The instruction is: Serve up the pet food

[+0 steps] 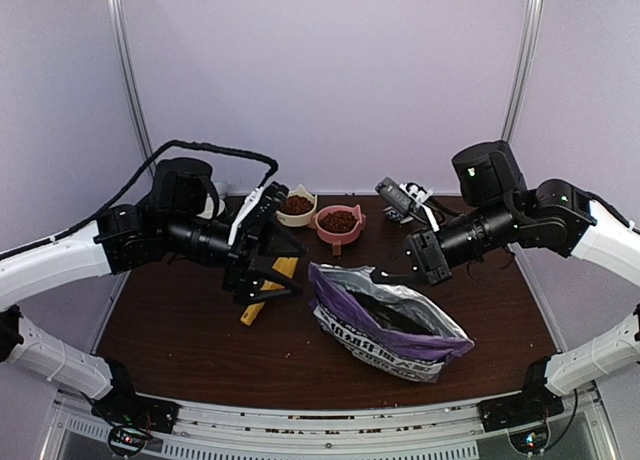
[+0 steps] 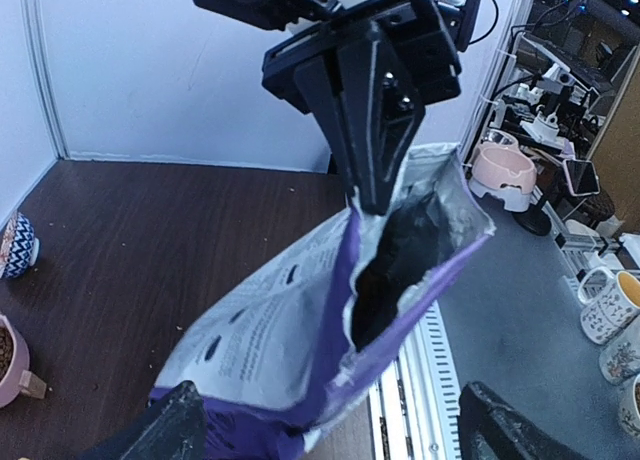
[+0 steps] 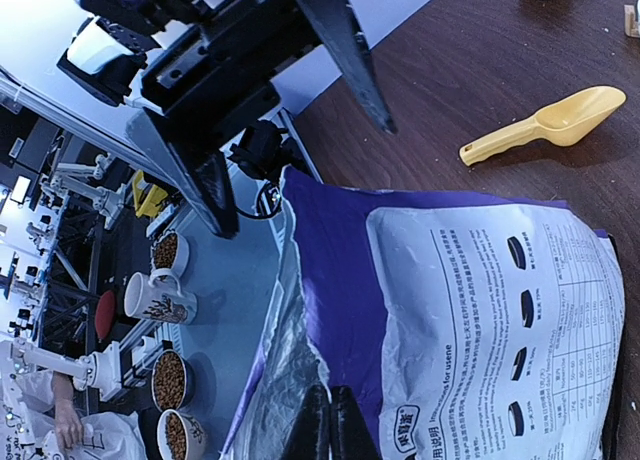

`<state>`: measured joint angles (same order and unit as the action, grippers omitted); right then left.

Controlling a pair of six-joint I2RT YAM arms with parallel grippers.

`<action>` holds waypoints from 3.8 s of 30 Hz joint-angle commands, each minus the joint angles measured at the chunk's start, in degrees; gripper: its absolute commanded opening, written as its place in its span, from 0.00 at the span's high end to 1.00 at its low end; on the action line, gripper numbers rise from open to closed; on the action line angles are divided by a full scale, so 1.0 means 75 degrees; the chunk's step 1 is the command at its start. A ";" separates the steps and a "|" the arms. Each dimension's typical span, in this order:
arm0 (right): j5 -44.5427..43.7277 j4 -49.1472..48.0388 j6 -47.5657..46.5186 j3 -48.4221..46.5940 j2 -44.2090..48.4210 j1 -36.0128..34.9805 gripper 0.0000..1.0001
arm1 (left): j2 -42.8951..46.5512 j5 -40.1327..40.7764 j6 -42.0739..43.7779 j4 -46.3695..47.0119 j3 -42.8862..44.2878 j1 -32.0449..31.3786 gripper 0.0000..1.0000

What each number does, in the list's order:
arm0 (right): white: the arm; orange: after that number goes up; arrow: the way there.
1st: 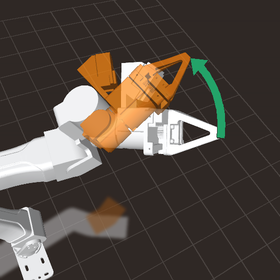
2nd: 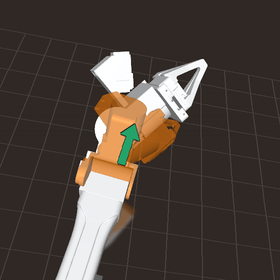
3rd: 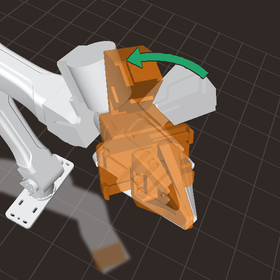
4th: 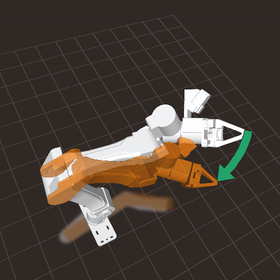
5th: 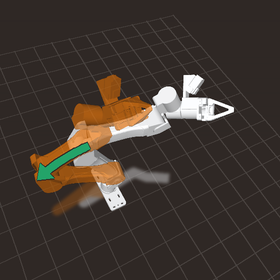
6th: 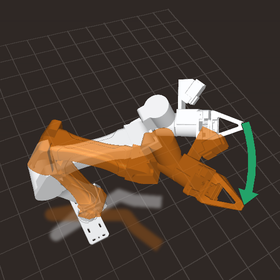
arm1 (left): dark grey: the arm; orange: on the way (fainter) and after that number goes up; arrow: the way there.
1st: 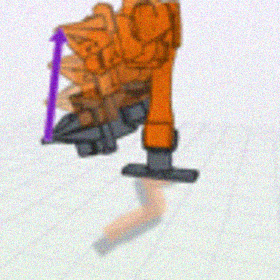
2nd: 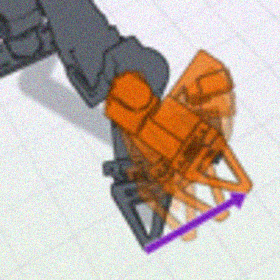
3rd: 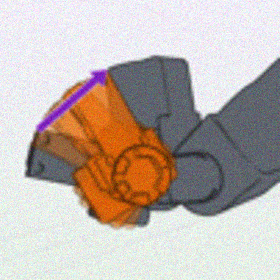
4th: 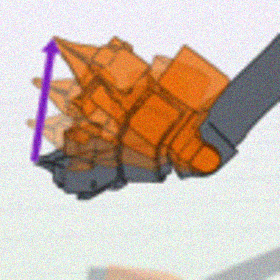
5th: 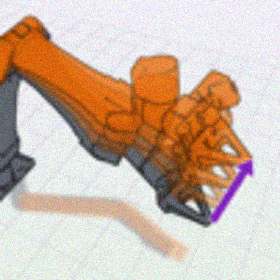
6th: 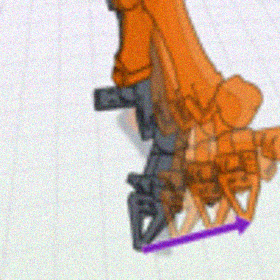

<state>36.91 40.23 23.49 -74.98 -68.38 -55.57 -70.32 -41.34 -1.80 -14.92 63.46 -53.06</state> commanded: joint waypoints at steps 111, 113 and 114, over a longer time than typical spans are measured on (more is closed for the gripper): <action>-0.2007 0.1097 -0.2423 -0.2448 -0.2364 -0.0888 1.00 | -0.0239 -0.0741 -0.1961 0.1837 -0.0546 0.0477 1.00; -0.1933 0.0995 -0.2375 -0.2459 -0.2415 -0.0887 0.96 | -0.0294 -0.0830 -0.1985 0.1908 -0.0540 0.0477 1.00; -0.1886 0.0927 -0.2342 -0.2460 -0.2449 -0.0880 0.90 | -0.0314 -0.0862 -0.1995 0.1950 -0.0548 0.0477 1.00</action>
<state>21.54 50.48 5.37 -93.12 -86.17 -62.59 -72.93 -46.35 -16.86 -4.86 59.64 -49.67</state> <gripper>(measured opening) 0.032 0.013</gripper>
